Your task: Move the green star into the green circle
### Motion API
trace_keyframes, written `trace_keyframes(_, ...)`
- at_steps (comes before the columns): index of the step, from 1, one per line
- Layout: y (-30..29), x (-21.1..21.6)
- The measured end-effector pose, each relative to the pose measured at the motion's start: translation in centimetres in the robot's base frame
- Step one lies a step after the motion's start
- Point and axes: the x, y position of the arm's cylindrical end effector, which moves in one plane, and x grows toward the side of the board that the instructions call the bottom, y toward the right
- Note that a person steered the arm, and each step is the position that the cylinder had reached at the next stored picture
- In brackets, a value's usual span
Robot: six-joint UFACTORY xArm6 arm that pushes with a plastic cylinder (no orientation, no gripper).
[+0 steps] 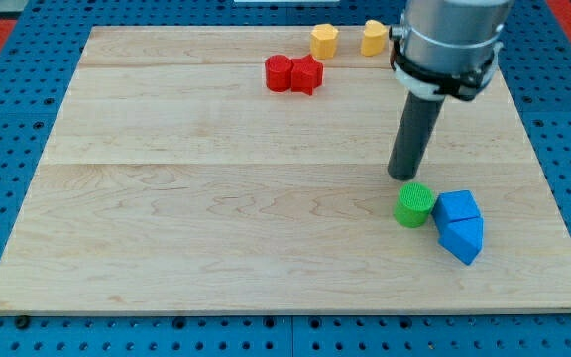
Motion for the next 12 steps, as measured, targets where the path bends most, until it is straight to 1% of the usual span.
trace_keyframes(1, 7.8, -3.2)
trace_keyframes(2, 13.4, -11.2)
trace_keyframes(3, 12.3, -17.2)
trace_keyframes(4, 7.9, -20.8)
trace_keyframes(5, 1.2, -16.2)
trace_keyframes(6, -2.4, -12.1)
trace_keyframes(7, -2.5, -6.7)
trace_keyframes(8, -1.5, -4.9)
trace_keyframes(9, 1.0, -6.9)
trace_keyframes(11, 5.0, -7.0)
trace_keyframes(12, 6.9, -3.4)
